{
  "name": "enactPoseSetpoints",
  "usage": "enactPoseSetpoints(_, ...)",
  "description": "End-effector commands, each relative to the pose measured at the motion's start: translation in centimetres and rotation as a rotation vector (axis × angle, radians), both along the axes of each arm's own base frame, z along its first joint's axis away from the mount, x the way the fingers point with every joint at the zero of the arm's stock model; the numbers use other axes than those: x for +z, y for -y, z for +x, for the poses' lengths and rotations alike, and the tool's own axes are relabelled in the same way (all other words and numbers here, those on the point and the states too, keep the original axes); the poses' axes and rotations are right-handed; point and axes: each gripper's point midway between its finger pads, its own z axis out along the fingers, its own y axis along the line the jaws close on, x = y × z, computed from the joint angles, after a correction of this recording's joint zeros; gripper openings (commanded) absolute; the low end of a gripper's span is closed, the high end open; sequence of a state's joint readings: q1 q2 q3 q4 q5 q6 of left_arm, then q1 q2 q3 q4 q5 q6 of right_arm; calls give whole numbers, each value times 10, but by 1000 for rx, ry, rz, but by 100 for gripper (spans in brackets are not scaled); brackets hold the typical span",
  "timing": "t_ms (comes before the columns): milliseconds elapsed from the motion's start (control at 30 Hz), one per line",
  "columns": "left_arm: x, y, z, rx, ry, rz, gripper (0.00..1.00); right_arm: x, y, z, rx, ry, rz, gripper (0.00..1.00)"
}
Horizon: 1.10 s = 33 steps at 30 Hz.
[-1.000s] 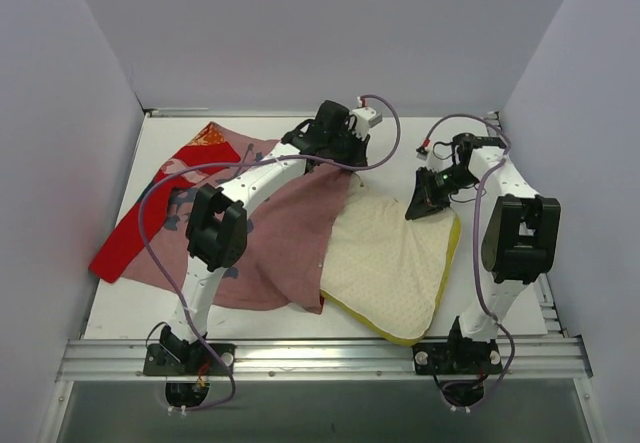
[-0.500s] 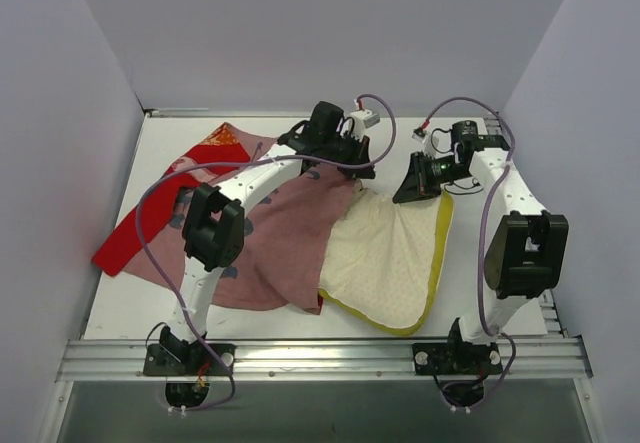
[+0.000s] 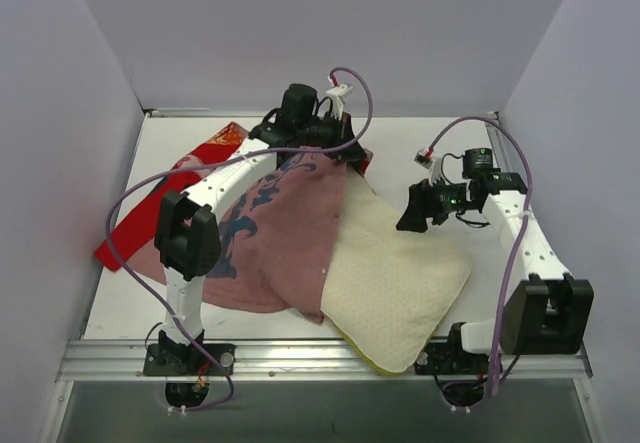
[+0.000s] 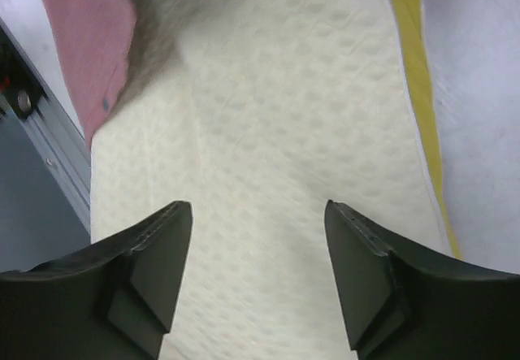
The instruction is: Put the pillow into the pillowcase
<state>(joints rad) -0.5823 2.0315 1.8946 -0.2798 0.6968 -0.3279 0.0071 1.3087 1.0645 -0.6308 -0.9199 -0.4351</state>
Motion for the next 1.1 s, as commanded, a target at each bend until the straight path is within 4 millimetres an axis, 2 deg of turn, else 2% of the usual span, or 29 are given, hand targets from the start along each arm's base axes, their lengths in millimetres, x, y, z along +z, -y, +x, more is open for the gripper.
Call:
enactPoseSetpoints(0,2,10,-25,-83,-1,-26,0,-10,25,37,-98,-97,-46,71)
enactPoseSetpoints(33,-2,10,-25,-80,-5,-19,0,-15,29,45,-129,-157,-22,79)
enactPoseSetpoints(67,-5,10,-24,-79,-7,-20,0,-11,29,54,-147,-167,-15,80)
enactPoseSetpoints(100,-8,10,-24,-77,-8,-16,0,-6,29,65,-166,-166,-9,90)
enactPoseSetpoints(200,-9,11,-19,-70,5,-13,0,-28,26,83,-190,-237,-44,92)
enactPoseSetpoints(233,-8,11,-18,-68,7,-13,0,-44,24,84,-189,-298,-40,92)
enactPoseSetpoints(333,-6,13,-15,-64,15,-11,0,-66,9,77,-160,-406,5,93)
enactPoseSetpoints(400,-6,12,-12,-56,23,-8,0,-77,1,71,-136,-454,21,93)
enactPoseSetpoints(500,-5,10,-10,-45,25,-3,0,-88,-24,61,-69,-518,51,93)
enactPoseSetpoints(567,-5,7,-9,-37,22,0,0,-87,-35,64,-44,-540,86,84)
enactPoseSetpoints(600,-4,5,-8,-30,17,-1,0,-88,-42,63,-26,-551,101,74)
enactPoseSetpoints(633,-2,4,-7,-25,16,-4,0,-80,-46,69,-19,-539,121,47)
enactPoseSetpoints(700,-2,1,-6,-11,-8,-9,0,-58,-54,73,1,-507,178,26)
enactPoseSetpoints(733,1,-1,-4,-5,-11,-18,0,-47,-56,75,12,-473,190,9)
enactPoseSetpoints(767,4,-2,-5,0,-14,-24,0,-35,-58,80,22,-422,197,0)
enactPoseSetpoints(800,10,-1,-6,8,-33,-40,0,-26,-59,82,28,-379,194,0)
enactPoseSetpoints(833,16,0,-6,11,-36,-54,0,-6,-63,80,51,-297,192,0)
enactPoseSetpoints(900,32,4,-15,-3,-65,-95,0,18,-68,79,93,-140,165,0)
enactPoseSetpoints(933,40,6,-17,-9,-63,-118,0,24,-77,73,134,-90,153,0)
enactPoseSetpoints(1000,56,13,-31,-40,-86,-157,0,35,-82,66,174,11,131,0)
enactPoseSetpoints(1067,73,17,-37,-62,-70,-195,0,43,-90,66,203,111,135,0)
